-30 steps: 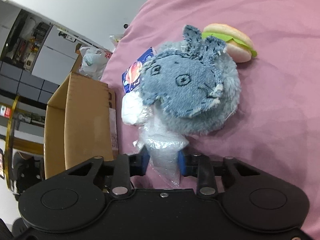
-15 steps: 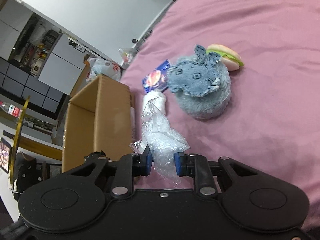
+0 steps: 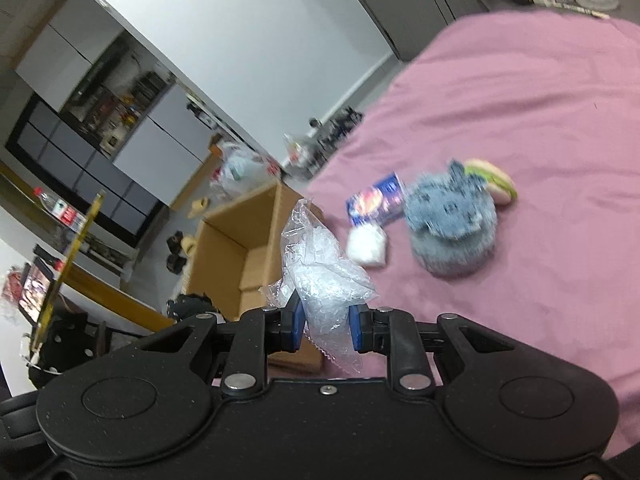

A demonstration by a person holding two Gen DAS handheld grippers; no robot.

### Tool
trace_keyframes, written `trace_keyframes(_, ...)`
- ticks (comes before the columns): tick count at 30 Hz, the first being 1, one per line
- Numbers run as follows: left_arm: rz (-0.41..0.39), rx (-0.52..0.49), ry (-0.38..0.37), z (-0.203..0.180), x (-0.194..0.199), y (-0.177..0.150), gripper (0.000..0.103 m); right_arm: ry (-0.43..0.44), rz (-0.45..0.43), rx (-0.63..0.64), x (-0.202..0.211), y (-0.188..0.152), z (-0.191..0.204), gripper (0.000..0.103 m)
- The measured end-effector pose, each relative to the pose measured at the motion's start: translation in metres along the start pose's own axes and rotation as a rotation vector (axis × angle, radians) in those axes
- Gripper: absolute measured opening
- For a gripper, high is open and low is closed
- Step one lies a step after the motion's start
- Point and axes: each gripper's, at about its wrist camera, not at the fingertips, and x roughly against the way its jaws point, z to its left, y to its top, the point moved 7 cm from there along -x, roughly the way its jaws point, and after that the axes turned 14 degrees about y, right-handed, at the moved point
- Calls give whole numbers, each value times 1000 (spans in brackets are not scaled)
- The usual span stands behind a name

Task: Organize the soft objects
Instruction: 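Carry the keychain with the left tool while the right tool carries the bag toward the box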

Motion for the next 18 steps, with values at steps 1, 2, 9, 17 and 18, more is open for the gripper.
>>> trace_keyframes(1, -6, 0, -2, 2, 2, 3, 15, 5, -8, 6, 0, 2, 2, 22)
trace_keyframes(2, -9, 1, -2, 3, 2, 5, 15, 12, -17, 10, 2, 4, 6, 22)
trace_keyframes(9, -28, 33, 5, 19, 5, 24, 15, 27, -11, 52, -8, 17, 24, 22)
trace_keyframes(17, -38, 62, 20, 40, -1, 46, 15, 52, 12, 93, -30, 23, 49, 23)
trace_keyframes(18, -38, 64, 19, 42, -1, 48, 15, 54, 13, 98, -33, 25, 52, 23)
